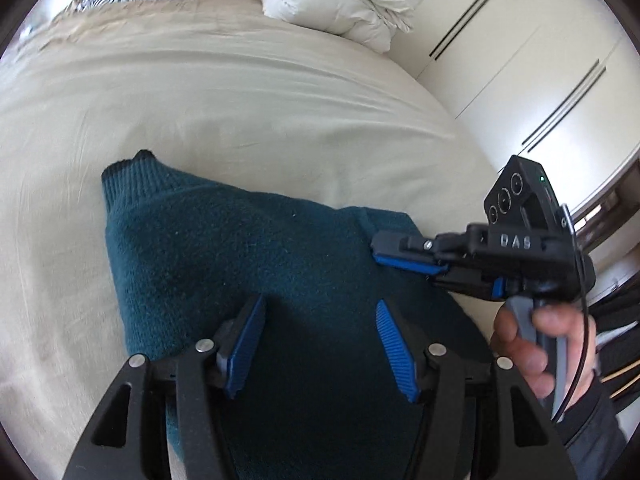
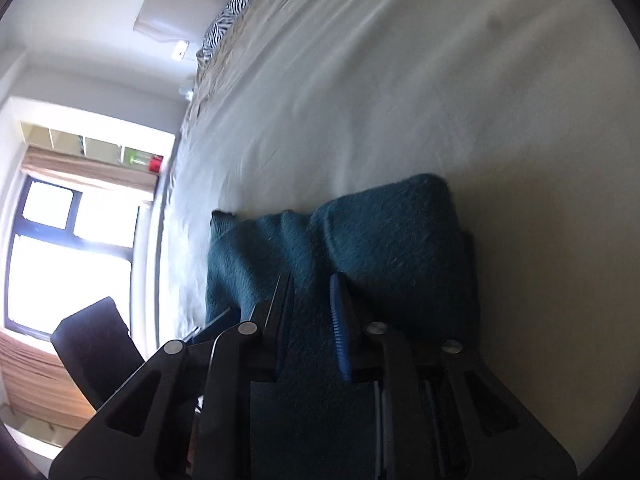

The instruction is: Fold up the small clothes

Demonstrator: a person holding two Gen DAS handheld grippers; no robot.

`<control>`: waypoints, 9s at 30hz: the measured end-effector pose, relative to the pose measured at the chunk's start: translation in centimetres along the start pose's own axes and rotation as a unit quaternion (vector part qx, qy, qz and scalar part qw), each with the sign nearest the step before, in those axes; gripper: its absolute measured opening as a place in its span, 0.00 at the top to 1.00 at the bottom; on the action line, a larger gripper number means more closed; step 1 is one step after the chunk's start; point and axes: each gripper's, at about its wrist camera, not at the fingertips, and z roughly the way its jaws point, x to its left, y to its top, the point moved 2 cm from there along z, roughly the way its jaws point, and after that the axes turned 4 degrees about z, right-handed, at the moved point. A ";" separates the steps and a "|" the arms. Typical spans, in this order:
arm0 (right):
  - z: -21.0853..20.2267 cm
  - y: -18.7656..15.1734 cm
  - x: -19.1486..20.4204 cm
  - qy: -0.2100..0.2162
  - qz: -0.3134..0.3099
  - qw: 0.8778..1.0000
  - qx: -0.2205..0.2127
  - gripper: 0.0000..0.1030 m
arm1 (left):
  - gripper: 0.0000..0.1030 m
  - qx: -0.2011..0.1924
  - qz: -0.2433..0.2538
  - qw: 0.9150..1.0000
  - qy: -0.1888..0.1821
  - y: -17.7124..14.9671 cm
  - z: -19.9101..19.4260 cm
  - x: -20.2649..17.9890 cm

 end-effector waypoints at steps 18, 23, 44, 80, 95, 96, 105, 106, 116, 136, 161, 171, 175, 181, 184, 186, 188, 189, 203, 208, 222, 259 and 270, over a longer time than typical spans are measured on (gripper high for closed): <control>-5.7 -8.7 -4.8 0.045 -0.014 0.999 -0.001 0.87 | 0.42 -0.002 0.071 0.994 0.082 -5.4 -3.0 -3.5; -7.0 -10.7 -2.5 0.025 -0.039 0.999 -0.012 0.86 | 0.42 -0.007 0.065 0.995 0.075 -5.5 -3.2 -3.1; -7.0 -18.5 -4.3 0.014 -0.068 0.998 0.007 0.87 | 0.42 -0.011 0.062 0.994 0.086 -10.1 -6.2 -5.2; -4.2 -2.6 -0.7 0.013 -0.022 0.999 -0.027 0.47 | 0.44 0.004 -0.063 0.998 -0.028 -0.7 -2.0 1.9; -8.7 -7.2 -3.5 0.055 -0.043 0.998 0.000 0.44 | 0.42 -0.015 -0.044 0.999 -0.020 -5.1 -4.1 -0.4; -8.1 -7.7 -4.4 0.045 -0.043 0.998 0.007 0.44 | 0.42 -0.020 -0.037 0.999 -0.020 -5.4 -3.6 -0.4; -11.6 -8.4 -6.2 0.047 -0.032 0.998 -0.012 0.43 | 0.37 -0.036 -0.065 0.992 -0.101 -7.6 -8.8 0.1; -12.7 -8.6 -6.4 0.060 -0.024 0.998 -0.018 0.42 | 0.31 -0.046 -0.073 0.989 -0.123 -7.5 -9.2 0.0; -9.9 -10.7 -5.7 0.097 -0.047 0.992 0.061 0.44 | 0.41 -0.007 -0.117 0.972 -0.205 -9.9 -6.9 2.3; -9.3 -5.8 -8.0 -0.009 0.010 1.000 0.027 0.35 | 0.05 0.005 -0.208 0.969 -0.136 -9.7 -6.3 6.4; -11.0 -22.3 10.4 -0.176 -0.212 0.961 -0.028 0.81 | 0.59 0.009 -0.063 0.997 0.041 -17.9 -23.7 -1.7; -5.9 -37.1 14.9 -0.179 -0.283 0.942 -0.007 0.81 | 0.59 0.012 -0.096 0.993 0.072 -29.1 -29.9 0.3; -3.7 -38.8 15.0 -0.174 -0.283 0.943 -0.002 0.81 | 0.59 0.006 -0.101 0.992 0.075 -30.4 -30.8 1.5; -1.5 -39.1 15.5 -0.153 -0.260 0.953 -0.007 0.81 | 0.59 -0.003 -0.098 0.993 0.068 -29.9 -30.6 2.9; -1.1 -38.5 14.9 -0.145 -0.256 0.956 -0.008 0.81 | 0.58 -0.003 -0.103 0.993 0.063 -29.7 -29.8 3.9; -0.8 -37.9 14.2 -0.141 -0.250 0.958 -0.005 0.81 | 0.57 0.009 -0.115 0.991 0.068 -30.0 -28.5 4.8; 0.0 -37.3 13.3 -0.140 -0.237 0.961 0.001 0.81 | 0.51 0.014 -0.130 0.989 0.071 -30.9 -27.4 5.9; 0.4 -37.0 12.5 -0.140 -0.230 0.963 0.001 0.80 | 0.49 0.010 -0.143 0.988 0.063 -31.3 -27.1 6.5; -0.8 -35.2 5.5 -0.064 -0.134 0.989 -0.022 0.60 | 0.35 -0.044 -0.163 0.984 0.066 -32.8 -28.5 6.4; -5.6 -35.4 6.3 -0.060 -0.126 0.988 -0.070 0.59 | 0.33 -0.094 -0.137 0.979 0.121 -32.8 -32.4 4.9; -1.9 -40.3 4.8 0.060 -0.106 0.992 0.027 0.63 | 0.13 -0.111 -0.016 0.977 0.182 -34.0 -29.9 -1.3; -9.8 -44.4 12.9 -0.255 -0.224 0.920 -0.195 0.00 | 0.00 -0.076 -0.057 0.929 0.358 -36.6 -35.8 -5.4; -6.1 -45.8 11.8 -0.299 -0.244 0.905 -0.182 0.00 | 0.00 -0.057 -0.064 0.933 0.349 -37.3 -34.5 -5.0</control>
